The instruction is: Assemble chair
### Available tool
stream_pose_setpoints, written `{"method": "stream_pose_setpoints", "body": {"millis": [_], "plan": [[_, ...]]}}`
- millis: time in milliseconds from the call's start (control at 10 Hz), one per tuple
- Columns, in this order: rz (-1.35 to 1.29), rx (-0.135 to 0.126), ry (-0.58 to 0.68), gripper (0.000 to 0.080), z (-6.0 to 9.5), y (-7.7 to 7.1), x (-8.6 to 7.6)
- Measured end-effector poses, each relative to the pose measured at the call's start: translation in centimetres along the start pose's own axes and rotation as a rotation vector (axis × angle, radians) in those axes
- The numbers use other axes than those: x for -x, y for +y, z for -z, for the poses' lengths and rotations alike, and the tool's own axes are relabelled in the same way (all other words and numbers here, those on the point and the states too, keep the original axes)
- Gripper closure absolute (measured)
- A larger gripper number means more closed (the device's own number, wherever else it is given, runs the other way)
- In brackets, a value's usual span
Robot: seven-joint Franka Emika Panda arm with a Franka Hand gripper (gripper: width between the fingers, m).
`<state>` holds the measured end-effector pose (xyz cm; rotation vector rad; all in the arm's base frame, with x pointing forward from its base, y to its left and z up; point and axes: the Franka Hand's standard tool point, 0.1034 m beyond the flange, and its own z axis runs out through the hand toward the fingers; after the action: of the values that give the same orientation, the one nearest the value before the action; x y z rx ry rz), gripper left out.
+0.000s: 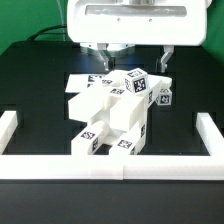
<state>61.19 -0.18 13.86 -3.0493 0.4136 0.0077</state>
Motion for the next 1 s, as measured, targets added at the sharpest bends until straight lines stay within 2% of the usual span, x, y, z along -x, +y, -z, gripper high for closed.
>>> {"method": "stream_pose_setpoints", "body": {"millis": [100,500,1000], "plan": [[-0.01,-0.006,0.002,0.015,0.1,0.2,-0.1],[-0.003,-0.002,-0.001,0.015,-0.1,0.3,-0.1],[-0.002,0.015,-0.001,0.015,-1.1,0.1,-0.8]]}}
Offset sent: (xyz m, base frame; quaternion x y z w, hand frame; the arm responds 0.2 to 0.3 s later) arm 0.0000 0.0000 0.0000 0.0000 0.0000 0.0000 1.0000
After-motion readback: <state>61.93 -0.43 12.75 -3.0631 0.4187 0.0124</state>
